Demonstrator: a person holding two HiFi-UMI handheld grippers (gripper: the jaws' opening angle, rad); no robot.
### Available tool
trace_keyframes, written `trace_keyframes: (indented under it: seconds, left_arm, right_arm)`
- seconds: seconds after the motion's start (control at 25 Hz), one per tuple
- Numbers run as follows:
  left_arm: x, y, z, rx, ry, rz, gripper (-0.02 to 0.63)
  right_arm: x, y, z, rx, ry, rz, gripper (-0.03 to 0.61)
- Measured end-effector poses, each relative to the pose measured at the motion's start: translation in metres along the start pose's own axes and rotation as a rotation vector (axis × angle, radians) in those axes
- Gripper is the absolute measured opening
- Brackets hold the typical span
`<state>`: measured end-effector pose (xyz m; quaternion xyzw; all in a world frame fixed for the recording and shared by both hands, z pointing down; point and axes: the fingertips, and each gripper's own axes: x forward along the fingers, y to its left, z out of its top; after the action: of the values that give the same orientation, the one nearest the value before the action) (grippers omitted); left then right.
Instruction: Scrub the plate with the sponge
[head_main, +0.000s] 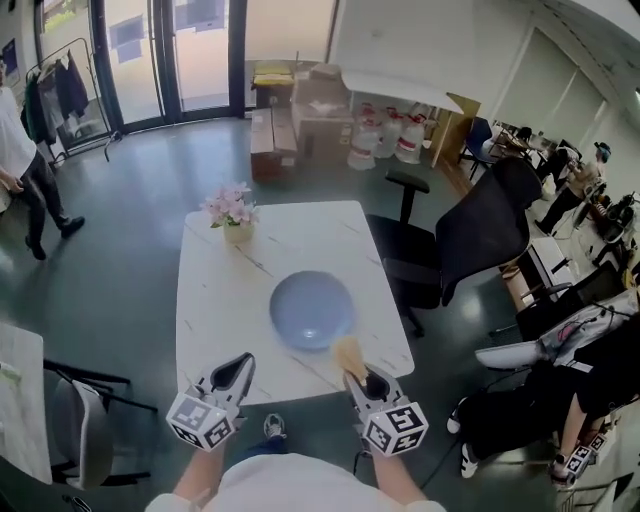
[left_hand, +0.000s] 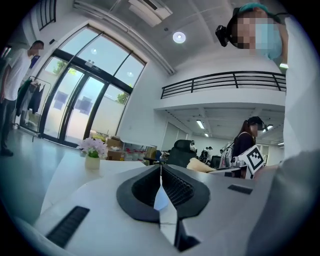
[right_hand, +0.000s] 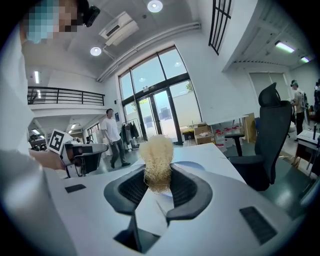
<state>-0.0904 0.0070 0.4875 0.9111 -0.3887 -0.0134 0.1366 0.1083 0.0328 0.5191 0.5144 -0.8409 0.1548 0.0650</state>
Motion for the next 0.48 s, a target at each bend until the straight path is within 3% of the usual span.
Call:
trace_keyframes:
  seconds: [0.48]
  left_arm:
    - [0.051, 0.054, 0.018, 0.013, 0.022, -0.1, 0.035]
  right_arm:
    - [0.055, -0.016, 0.02, 0.025, -0.01, -0.083, 0.12]
